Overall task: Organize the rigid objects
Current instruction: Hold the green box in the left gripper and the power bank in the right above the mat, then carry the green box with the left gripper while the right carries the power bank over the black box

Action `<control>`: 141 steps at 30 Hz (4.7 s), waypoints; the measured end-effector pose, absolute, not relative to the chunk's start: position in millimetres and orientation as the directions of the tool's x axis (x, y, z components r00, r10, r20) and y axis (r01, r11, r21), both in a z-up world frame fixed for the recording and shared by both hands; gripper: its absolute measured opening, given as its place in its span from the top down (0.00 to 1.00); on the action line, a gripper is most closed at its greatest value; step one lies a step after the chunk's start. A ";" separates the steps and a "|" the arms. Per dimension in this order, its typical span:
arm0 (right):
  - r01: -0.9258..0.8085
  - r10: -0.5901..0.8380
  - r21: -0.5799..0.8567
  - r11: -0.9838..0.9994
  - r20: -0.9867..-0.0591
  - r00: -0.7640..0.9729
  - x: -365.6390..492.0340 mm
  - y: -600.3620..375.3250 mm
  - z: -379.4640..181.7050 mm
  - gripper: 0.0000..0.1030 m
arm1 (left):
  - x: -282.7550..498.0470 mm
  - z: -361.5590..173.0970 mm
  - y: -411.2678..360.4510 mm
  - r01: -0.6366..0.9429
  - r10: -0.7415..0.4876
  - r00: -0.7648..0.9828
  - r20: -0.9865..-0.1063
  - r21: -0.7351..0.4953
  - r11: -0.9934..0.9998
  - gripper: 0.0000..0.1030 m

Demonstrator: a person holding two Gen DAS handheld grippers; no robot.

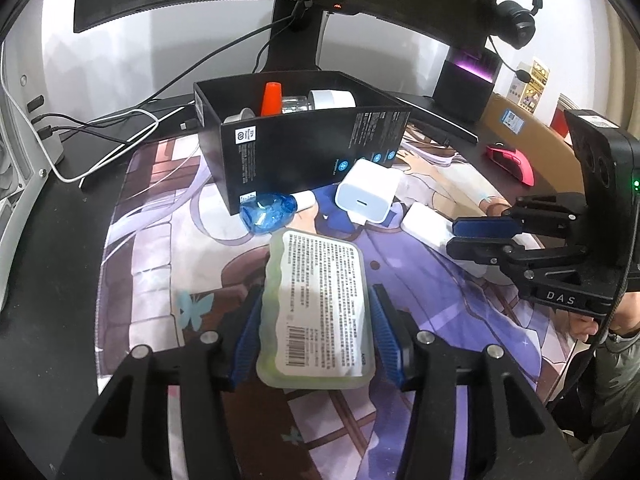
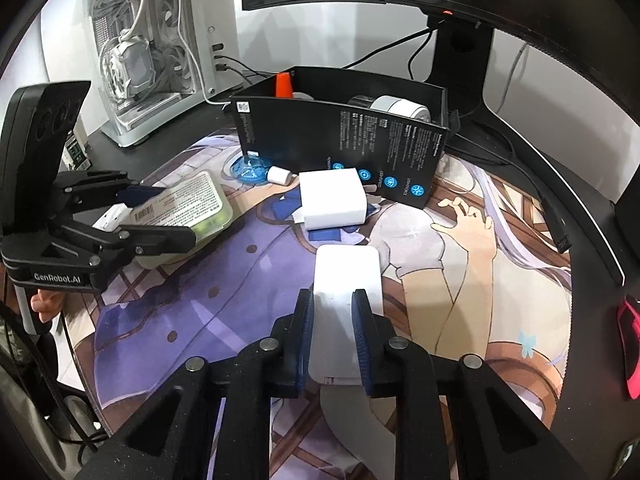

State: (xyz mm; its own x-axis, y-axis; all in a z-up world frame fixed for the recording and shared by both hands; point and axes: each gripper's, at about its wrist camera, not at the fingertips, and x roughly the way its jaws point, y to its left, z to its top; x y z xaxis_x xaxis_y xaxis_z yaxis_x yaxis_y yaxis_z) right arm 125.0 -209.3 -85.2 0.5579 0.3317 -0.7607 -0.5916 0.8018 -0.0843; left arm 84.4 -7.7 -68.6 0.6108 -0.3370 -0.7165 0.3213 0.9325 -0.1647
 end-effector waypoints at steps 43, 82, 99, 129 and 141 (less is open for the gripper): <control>-0.600 0.457 -0.100 0.794 -0.553 0.696 77.2 -203.0 -20.0 0.62 | 57.1 -19.6 -7.8 0.372 -0.389 0.708 -0.589 -0.157 0.915 0.50; -0.545 0.433 -0.094 0.833 -0.502 0.749 97.3 -224.3 -0.4 0.62 | 35.3 -24.0 -56.5 0.635 -0.476 0.592 -0.651 0.012 0.773 0.38; -0.575 0.422 -0.025 0.818 -0.653 0.629 75.4 -242.8 -65.0 0.62 | 12.7 -64.4 -92.0 0.763 -0.446 0.500 -0.742 0.134 0.633 0.20; -0.570 0.442 -0.025 0.821 -0.605 0.663 86.8 -233.4 -50.5 0.62 | 49.3 -21.6 -40.7 0.578 -0.454 0.663 -0.596 0.021 0.816 0.47; -0.572 0.467 -0.070 0.817 -0.501 0.728 123.0 -200.3 -2.5 0.62 | 91.3 21.1 -13.8 0.441 -0.374 0.790 -0.486 0.025 0.897 0.46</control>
State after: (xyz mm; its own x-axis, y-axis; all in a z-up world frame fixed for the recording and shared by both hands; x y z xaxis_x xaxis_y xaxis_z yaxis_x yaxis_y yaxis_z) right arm 123.0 -200.3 -2.5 0.7284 0.4670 -0.5014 -0.5721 0.8172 -0.0699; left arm 91.3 -13.8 21.1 0.7896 -0.3744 -0.4862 0.4407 0.8973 0.0248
